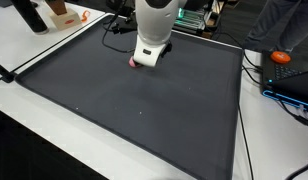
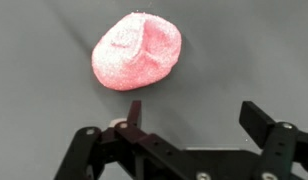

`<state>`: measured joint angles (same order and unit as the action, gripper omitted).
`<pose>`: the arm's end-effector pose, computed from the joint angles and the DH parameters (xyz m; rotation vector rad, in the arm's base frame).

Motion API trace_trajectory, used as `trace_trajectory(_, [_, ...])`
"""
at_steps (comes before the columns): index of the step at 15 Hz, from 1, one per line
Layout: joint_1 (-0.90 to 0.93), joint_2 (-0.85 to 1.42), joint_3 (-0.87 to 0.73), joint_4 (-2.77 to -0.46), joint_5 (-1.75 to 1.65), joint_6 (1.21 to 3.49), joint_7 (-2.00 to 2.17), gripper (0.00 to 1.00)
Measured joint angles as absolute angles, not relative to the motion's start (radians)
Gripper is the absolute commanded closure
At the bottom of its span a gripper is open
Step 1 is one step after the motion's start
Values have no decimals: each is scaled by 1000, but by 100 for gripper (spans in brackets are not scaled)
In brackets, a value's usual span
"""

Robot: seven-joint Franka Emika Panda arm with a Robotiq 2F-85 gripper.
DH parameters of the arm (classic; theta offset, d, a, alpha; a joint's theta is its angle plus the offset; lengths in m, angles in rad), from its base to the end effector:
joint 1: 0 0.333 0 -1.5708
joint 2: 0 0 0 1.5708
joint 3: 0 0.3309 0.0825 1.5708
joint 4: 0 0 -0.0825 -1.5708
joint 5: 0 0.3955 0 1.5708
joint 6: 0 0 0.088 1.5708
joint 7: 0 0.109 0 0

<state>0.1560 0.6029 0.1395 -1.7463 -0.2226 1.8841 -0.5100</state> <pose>0.6057 0.1612 0.2062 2.6896 1.3286 -0.7079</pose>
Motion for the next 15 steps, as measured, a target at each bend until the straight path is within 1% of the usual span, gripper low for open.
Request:
trace_trajectory(9, [181,696,138,-1631,-298,1817,-461,0])
trace_trajectory(15, [183,751,116,-1533,-296,1739,-325,0])
